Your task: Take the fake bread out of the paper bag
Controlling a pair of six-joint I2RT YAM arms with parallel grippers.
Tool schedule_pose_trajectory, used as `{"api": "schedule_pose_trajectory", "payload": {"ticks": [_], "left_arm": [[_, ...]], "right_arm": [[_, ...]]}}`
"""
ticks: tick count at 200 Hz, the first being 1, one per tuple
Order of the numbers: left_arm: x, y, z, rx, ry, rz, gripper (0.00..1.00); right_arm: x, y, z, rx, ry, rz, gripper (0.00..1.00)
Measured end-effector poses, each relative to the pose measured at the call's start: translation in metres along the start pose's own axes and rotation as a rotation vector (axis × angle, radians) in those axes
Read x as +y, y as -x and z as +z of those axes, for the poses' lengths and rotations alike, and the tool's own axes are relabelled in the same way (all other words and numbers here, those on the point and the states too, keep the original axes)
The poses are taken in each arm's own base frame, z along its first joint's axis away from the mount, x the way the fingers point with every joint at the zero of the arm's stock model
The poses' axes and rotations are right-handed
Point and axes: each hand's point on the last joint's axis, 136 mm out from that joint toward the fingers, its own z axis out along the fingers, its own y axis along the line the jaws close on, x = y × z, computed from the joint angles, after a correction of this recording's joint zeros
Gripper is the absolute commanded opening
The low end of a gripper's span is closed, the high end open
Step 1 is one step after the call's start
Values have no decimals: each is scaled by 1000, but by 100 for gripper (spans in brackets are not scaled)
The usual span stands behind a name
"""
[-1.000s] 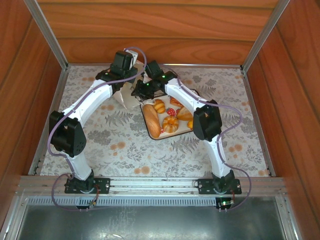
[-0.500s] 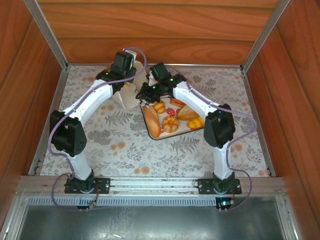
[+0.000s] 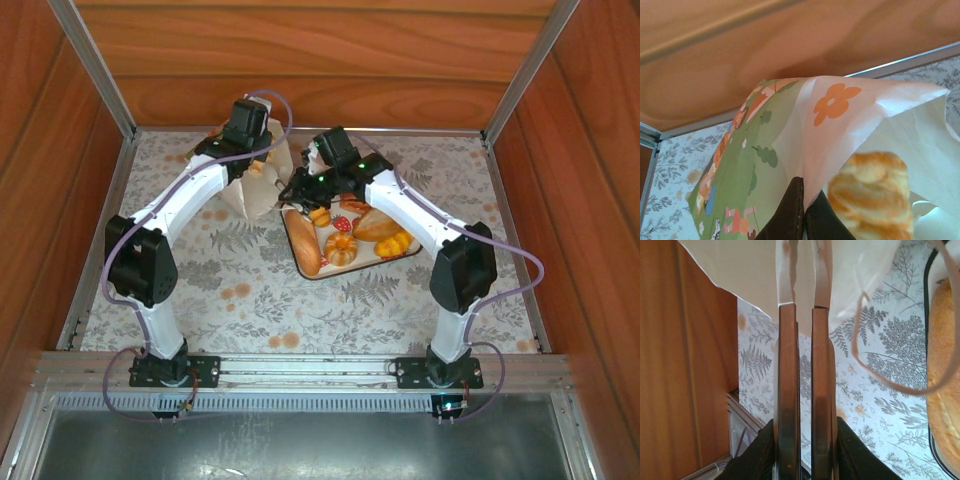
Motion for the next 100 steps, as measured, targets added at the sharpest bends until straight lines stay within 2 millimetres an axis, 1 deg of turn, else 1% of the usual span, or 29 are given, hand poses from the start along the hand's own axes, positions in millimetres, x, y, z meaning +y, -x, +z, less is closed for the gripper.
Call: {"api": "schedule_pose_trajectory", "payload": {"ticks": [23, 49, 76, 100], "left_arm": [[6, 7, -1, -15, 8, -14, 0], [11, 12, -2, -24, 14, -23, 0], [14, 12, 3, -20, 21, -27, 0], [16, 8, 9, -7, 27, -25, 0]], "right_arm": [[-2, -8, -3, 17, -12, -6, 0], [5, -17, -18, 18, -8, -33, 0], [13, -31, -41, 11, 2, -63, 0], [19, -51, -68, 4, 10, -91, 0]]}}
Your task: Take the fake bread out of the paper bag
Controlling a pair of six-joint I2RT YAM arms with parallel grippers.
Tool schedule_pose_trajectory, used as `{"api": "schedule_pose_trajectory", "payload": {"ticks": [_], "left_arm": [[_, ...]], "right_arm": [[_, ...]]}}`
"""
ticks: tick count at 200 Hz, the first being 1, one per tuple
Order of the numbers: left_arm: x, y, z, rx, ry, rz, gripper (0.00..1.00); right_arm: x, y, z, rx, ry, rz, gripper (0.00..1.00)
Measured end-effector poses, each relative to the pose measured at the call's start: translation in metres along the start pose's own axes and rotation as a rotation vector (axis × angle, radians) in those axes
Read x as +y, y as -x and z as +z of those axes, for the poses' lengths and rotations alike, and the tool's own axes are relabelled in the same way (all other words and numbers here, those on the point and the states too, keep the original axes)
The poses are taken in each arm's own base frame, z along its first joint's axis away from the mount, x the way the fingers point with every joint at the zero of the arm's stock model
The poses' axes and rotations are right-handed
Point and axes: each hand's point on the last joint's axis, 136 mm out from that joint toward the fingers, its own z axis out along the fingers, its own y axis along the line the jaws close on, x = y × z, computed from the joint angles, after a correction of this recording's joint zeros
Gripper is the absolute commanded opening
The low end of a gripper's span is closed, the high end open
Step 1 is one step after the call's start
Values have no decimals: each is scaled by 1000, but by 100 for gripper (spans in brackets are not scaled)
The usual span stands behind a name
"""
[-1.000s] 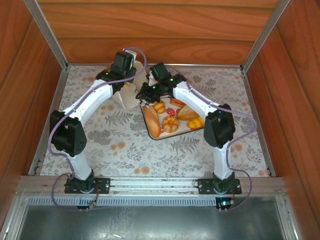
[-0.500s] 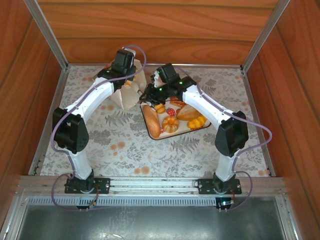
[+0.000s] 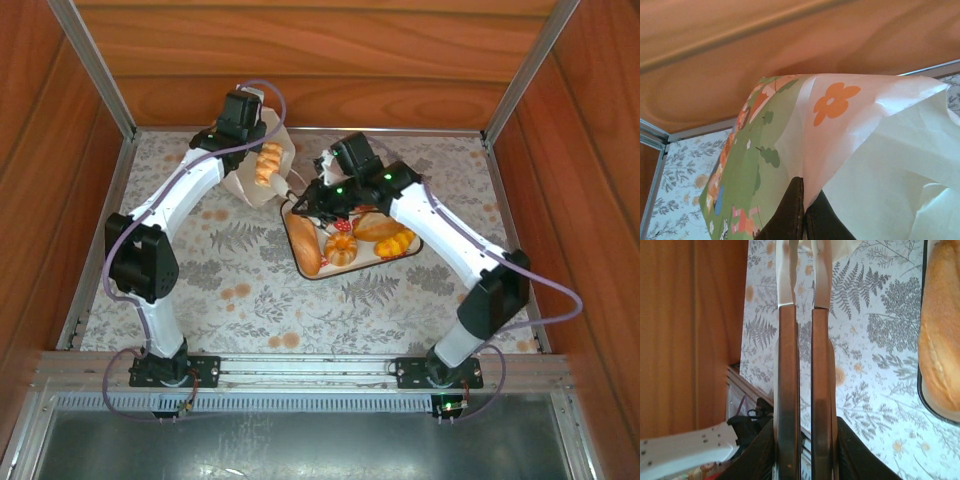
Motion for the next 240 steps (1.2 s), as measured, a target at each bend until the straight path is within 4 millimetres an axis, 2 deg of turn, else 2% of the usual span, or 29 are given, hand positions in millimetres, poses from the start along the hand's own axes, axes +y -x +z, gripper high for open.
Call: {"api": "schedule_pose_trajectory", "payload": {"ticks": [28, 58, 87, 112, 135, 169, 195, 240], "left_arm": [[7, -3, 4, 11, 12, -4, 0], [13, -4, 6, 15, 23, -11, 0], [16, -5, 6, 16, 29, -13, 0], [16, -6, 6, 18, 26, -13, 0], [15, -12, 1, 28, 11, -12, 0], [13, -14, -11, 25, -23, -38, 0], [13, -9, -19, 8, -43, -62, 0], [11, -8, -23, 3, -62, -78, 0]], "right_arm": [[1, -19, -29, -11, -25, -35, 0], [-8, -38, -56, -23, -72, -50, 0], [-33, -45, -79, -44, -143, -17, 0], [-61, -46, -90, -55, -209, 32, 0], [-85, -48, -90, -47, -263, 83, 0], [-112, -60, -77, -3, -298, 154, 0], [-121, -63, -66, 17, -288, 199, 0], [-127, -56, -49, 15, -257, 256, 0]]}}
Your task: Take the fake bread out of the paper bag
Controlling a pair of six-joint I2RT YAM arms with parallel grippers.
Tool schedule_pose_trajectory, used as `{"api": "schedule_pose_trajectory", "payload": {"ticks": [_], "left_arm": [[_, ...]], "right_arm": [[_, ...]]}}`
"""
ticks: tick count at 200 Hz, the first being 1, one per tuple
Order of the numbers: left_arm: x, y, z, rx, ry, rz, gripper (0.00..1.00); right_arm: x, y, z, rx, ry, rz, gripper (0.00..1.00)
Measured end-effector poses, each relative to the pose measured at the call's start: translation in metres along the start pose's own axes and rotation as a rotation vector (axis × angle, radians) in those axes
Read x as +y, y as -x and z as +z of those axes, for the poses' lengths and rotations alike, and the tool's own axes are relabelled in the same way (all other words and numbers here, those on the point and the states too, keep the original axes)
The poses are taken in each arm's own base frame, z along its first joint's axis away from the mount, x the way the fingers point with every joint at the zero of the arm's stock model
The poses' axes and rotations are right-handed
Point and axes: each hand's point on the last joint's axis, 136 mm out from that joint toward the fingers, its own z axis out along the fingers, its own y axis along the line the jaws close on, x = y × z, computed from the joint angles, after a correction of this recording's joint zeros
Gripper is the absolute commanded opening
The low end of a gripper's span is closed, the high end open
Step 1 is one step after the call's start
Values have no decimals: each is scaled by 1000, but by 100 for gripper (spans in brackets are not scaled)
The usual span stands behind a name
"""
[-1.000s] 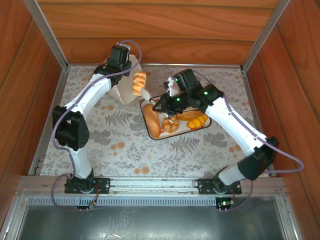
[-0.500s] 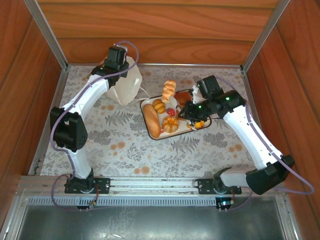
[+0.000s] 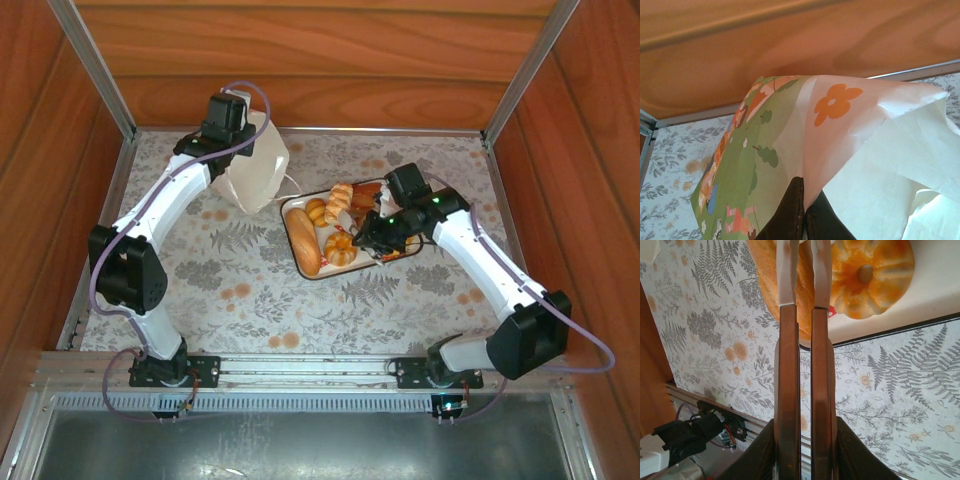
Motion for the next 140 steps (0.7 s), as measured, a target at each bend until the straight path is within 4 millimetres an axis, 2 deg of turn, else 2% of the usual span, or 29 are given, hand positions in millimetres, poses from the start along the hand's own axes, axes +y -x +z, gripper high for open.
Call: {"api": "schedule_pose_trajectory", "payload": {"ticks": [140], "left_arm": [[-2, -2, 1, 5, -9, 2, 0]], "right_arm": [[-3, 17, 39, 28, 49, 116, 0]]}}
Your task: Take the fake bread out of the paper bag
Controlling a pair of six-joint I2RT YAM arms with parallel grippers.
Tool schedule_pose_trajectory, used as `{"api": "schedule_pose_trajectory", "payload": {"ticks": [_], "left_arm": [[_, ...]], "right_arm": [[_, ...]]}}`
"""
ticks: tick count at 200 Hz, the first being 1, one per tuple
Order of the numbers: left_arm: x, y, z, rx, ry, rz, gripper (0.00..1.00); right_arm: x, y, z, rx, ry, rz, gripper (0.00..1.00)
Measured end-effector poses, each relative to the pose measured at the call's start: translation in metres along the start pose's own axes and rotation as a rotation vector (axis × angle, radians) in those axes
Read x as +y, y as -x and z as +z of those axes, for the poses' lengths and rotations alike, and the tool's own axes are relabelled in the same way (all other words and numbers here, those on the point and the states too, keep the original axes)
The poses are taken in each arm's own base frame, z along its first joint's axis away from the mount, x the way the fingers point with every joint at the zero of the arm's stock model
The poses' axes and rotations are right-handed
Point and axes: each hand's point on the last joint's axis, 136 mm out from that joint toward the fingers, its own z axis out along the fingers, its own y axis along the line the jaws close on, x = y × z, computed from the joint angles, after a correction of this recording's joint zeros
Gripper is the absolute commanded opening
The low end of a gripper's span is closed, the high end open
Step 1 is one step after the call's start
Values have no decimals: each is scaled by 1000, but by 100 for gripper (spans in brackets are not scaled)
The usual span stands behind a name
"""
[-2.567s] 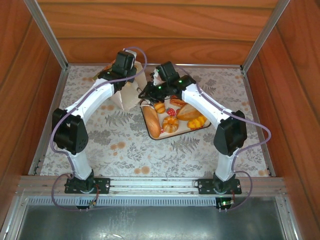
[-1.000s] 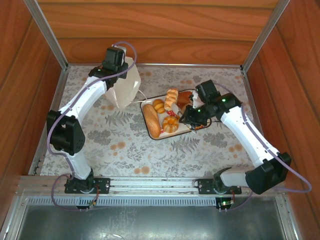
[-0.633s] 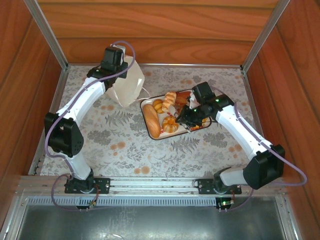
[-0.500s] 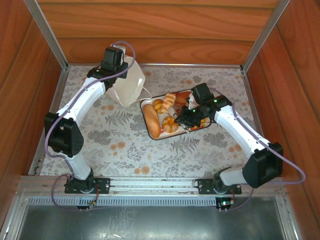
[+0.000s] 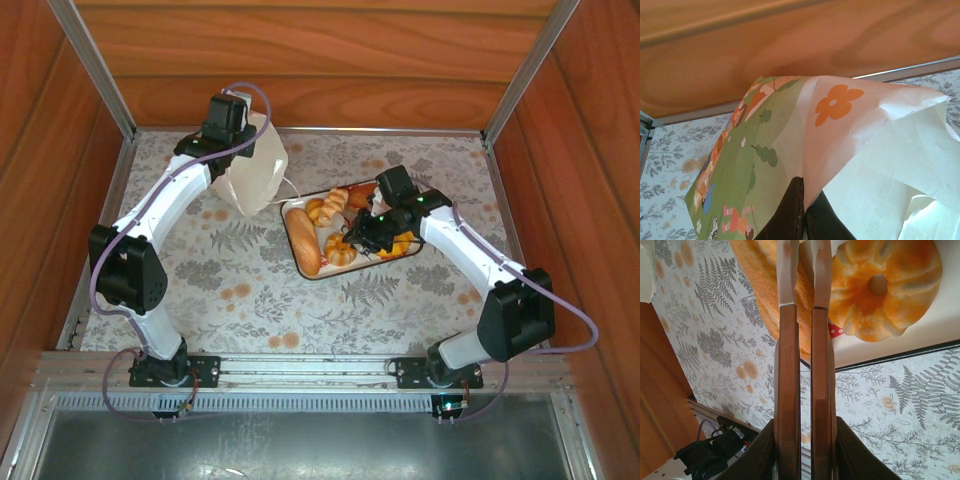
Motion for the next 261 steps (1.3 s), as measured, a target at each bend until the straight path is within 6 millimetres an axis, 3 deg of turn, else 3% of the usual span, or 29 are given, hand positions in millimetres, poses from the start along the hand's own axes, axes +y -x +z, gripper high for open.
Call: {"api": "schedule_pose_trajectory", "payload": {"ticks": [83, 164, 219, 261], "left_arm": [[-3, 0, 0, 1, -14, 1, 0], [-4, 0, 0, 1, -18, 1, 0], [-4, 0, 0, 1, -17, 1, 0], [-4, 0, 0, 1, -18, 1, 0]], "right_arm": [[-16, -10, 5, 5, -23, 52, 1], [-17, -12, -3, -20, -32, 67, 2], [-21, -13, 3, -14, -26, 74, 10], [-19, -12, 10, 11, -9, 78, 21]]}}
